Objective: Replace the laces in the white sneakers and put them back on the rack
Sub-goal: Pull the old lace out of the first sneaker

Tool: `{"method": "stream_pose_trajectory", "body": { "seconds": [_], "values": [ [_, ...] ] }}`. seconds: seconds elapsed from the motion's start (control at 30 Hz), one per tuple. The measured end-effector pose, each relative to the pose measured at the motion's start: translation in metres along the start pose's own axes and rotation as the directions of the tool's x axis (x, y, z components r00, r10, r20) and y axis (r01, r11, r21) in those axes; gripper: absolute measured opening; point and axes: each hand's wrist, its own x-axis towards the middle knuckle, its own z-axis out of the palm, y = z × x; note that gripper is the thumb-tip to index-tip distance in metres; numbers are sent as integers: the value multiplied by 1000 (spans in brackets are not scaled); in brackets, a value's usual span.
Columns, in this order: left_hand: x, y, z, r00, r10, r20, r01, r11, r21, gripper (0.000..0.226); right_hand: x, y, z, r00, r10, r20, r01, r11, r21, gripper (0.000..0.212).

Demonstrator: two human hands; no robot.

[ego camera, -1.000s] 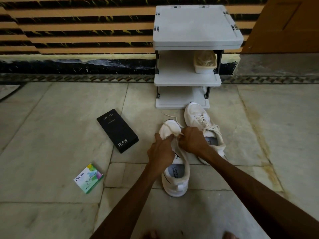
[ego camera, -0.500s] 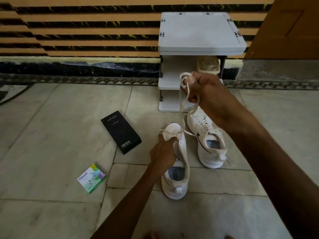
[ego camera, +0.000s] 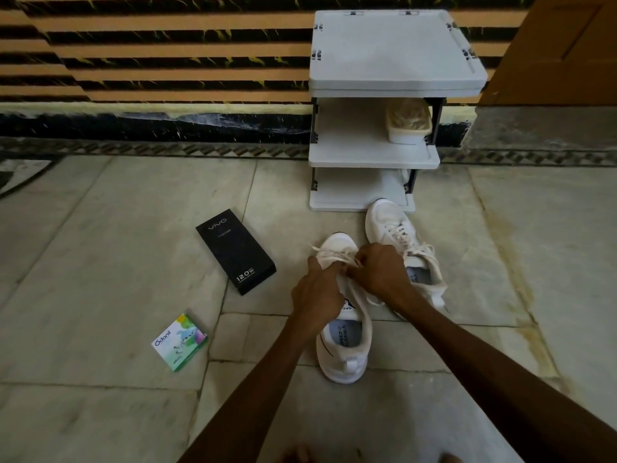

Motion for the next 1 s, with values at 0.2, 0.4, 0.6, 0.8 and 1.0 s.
{"method": "stream_pose_trajectory", "body": {
  "seconds": [0.2,0.4,0.6,0.8,1.0],
  "values": [
    [0,0,-1,1000,-7,4,7,1000,-24,56,1,-4,-5,993,-40,-109,52,993,109,18],
    [-3,6,-3,1000,19,-9,-18,998,53,56,1,-33,-74,919,-88,-383,229,911,342,14],
    [1,0,-6,999,25,22,-25,1000,3,57,-5,-35,-82,898,-64,-435,264,869,418,11],
    [0,0,-8,999,32,25,-32,999,-27,57,0,-24,-65,919,44,-392,164,861,482,23],
    [-3,2,-1,999,15,-34,-13,997,81,59,-1,-27,-75,846,21,-533,277,837,472,15]
  ]
}}
